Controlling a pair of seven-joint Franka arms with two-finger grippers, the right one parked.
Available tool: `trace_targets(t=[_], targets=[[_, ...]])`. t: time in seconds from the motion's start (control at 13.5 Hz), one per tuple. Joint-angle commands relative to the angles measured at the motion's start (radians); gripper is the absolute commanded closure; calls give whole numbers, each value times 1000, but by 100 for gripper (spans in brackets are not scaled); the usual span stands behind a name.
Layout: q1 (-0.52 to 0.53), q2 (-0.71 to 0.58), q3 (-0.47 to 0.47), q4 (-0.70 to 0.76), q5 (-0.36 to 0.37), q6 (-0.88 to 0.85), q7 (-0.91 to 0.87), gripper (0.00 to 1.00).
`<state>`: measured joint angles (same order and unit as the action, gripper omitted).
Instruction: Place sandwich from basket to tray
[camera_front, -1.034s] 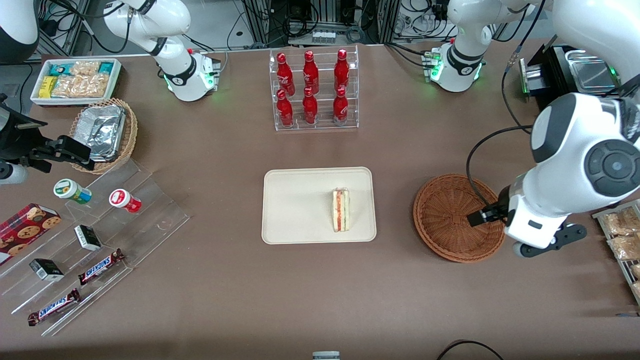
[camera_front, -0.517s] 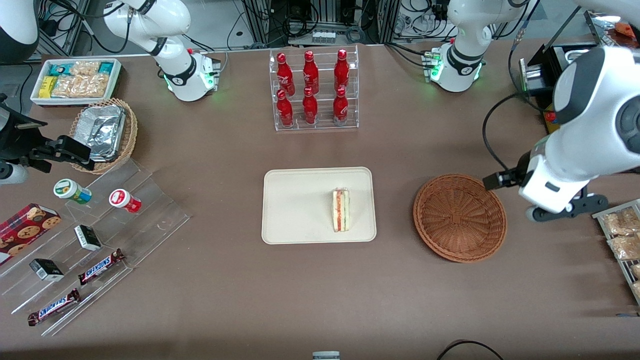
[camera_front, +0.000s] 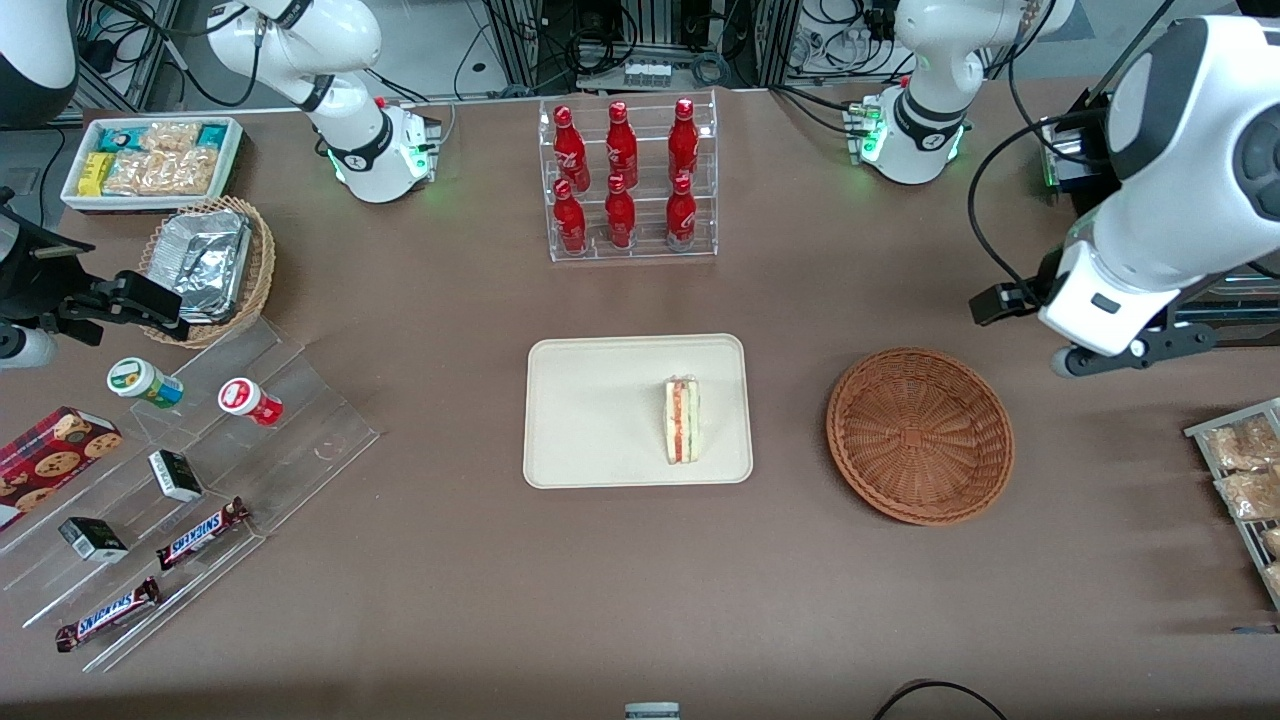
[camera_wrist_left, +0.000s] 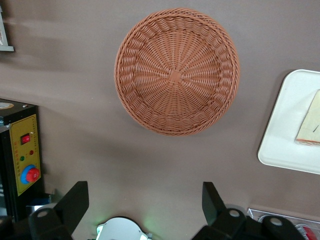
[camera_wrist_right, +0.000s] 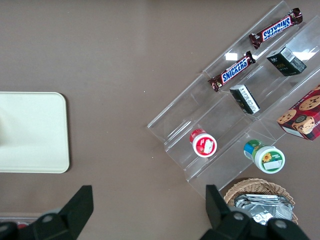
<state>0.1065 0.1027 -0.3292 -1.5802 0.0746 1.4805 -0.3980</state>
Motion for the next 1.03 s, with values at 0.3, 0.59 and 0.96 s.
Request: trace_targets(t=[0.3,0.59,0.96], targets=[[-22,-112,113,-73,-42,-45,172,0],[-18,-132,121,-67,-39,-117,341,0],[22,-170,111,-49,-35,-198,375,0]])
